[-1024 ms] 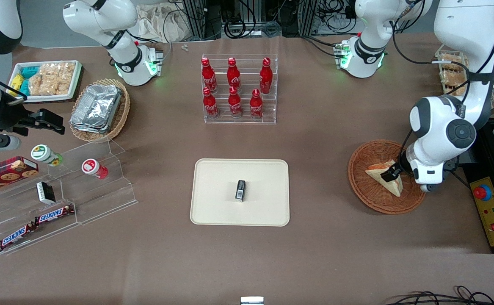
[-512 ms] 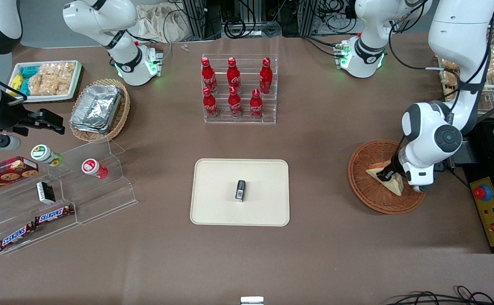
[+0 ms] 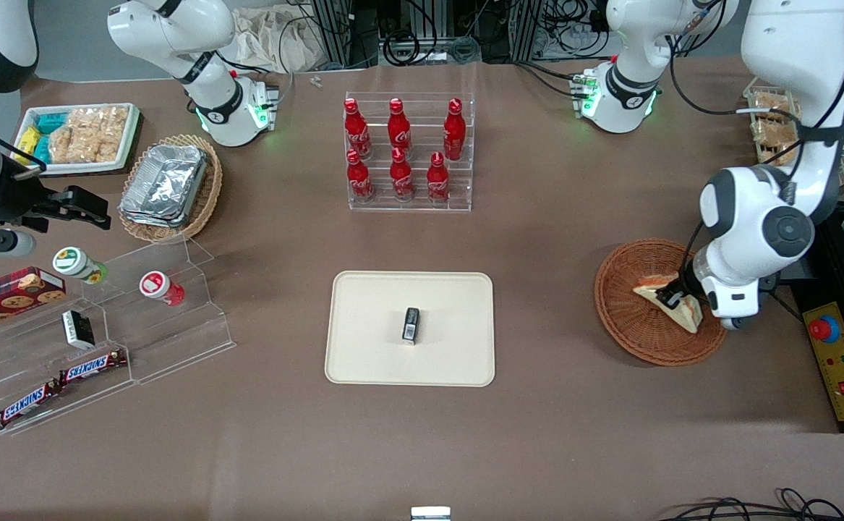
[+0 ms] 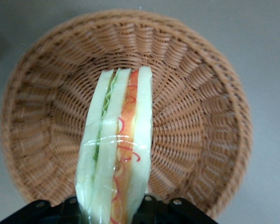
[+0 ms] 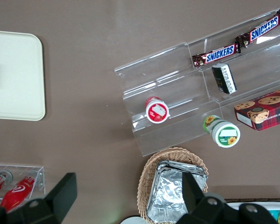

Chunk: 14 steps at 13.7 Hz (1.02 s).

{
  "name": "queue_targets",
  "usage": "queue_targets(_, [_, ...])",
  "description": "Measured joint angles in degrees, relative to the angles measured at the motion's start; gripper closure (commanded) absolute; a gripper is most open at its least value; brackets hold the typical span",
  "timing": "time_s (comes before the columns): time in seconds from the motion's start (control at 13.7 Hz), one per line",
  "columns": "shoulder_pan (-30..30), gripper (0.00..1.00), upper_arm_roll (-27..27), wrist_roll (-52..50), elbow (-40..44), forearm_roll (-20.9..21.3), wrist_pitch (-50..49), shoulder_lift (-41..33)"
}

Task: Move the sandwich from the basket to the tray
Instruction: 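Lift the sandwich and carry it with the left gripper to the cream tray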

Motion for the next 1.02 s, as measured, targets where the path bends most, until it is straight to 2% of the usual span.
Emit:
queue_targets(0.22, [-0.2, 1.00, -2.3, 0.0, 9.7, 0.1, -14.6, -2.9])
queue_targets(0.51, [-0.8, 1.00, -9.6, -0.2, 25.2, 0.1, -30.1, -2.9])
queue_targets(0.73, [-5.5, 1.00, -13.6, -0.7, 31.0, 0.6, -32.9, 0.1])
queue_targets(1.02, [-17.4, 1.00, -13.9, -2.0, 37.3, 5.9, -32.0, 12.3])
